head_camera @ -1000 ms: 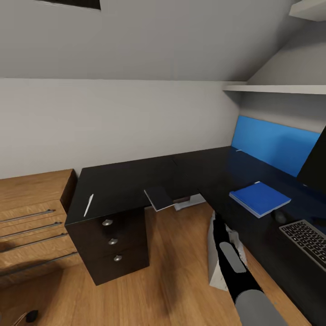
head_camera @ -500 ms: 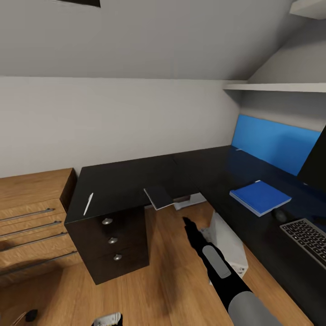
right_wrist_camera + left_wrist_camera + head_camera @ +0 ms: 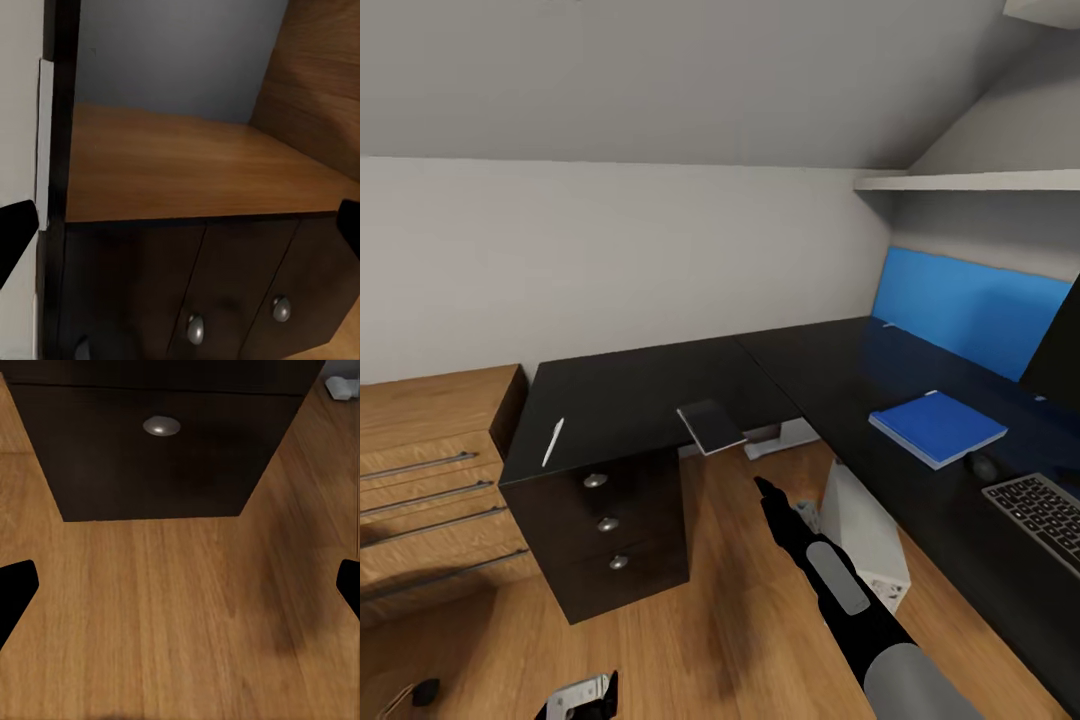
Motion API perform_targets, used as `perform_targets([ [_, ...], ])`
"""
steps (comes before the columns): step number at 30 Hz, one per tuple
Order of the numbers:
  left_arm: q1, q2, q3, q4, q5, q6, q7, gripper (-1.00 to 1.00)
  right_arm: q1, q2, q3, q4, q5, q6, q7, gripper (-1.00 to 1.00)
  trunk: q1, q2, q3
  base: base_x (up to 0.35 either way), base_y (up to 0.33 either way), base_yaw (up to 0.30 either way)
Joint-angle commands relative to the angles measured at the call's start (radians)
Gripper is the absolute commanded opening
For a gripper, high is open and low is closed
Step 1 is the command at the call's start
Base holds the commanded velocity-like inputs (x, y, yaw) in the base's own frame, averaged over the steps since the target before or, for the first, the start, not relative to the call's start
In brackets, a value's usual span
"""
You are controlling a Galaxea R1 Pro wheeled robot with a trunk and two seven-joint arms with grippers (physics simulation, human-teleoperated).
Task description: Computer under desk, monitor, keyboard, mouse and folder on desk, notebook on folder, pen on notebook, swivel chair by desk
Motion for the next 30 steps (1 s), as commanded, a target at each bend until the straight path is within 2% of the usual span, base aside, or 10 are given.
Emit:
perform_targets([
  [1,0.011,0.007,-0.006,-0.022,0.015,-0.001,0.008,1.0,0.0,0.0,0.001,-0.001,-0.007,0.002,0.0,1.0,0.004,-0.008,-0.004,0.0,0.0,0.0],
  [2,0.035,0.022,-0.007,-0.071,0.032,0.005,0.007,1.0,0.0,0.0,0.002,-0.002,-0.007,0.003,0.001,1.0,0.008,-0.015,-0.007,0.0,0.0,0.0],
  [4,0.048,0.034,-0.007,-0.1,0.041,0.012,0.007,1.0,0.0,0.001,0.003,-0.004,-0.006,0.004,0.002,1.0,0.015,-0.029,-0.013,0.0,0.0,0.0],
  [11,0.061,0.045,-0.007,-0.128,0.051,0.025,0.007,1.0,0.0,0.002,0.008,-0.009,-0.002,0.003,0.012,1.0,0.042,-0.078,-0.035,0.0,0.0,0.0],
  [16,0.062,0.046,-0.008,-0.127,0.05,0.026,0.007,1.0,0.0,0.001,0.007,-0.008,0.0,0.002,0.077,1.0,0.042,-0.078,-0.035,0.0,0.0,0.0],
  [17,0.062,0.046,-0.008,-0.124,0.048,0.027,0.007,1.0,0.001,0.001,0.007,-0.005,0.001,0.001,0.137,1.0,0.042,-0.078,-0.035,0.0,0.0,0.0],
  [19,0.062,0.046,-0.009,-0.122,0.047,0.027,0.006,1.0,0.007,0.002,0.006,-0.003,0.001,0.0,0.187,1.0,0.042,-0.078,-0.035,0.0,0.0,0.0],
  [27,0.062,0.046,-0.01,-0.112,0.042,0.024,0.005,1.0,0.013,0.0,0.006,-0.003,0.001,0.005,0.22,1.0,0.042,-0.078,-0.035,0.0,0.0,0.0],
  [30,0.062,0.046,-0.012,-0.106,0.031,0.024,0.003,1.0,0.013,0.0,0.006,-0.003,0.001,0.039,0.223,1.0,0.042,-0.078,-0.035,0.0,0.0,0.0],
])
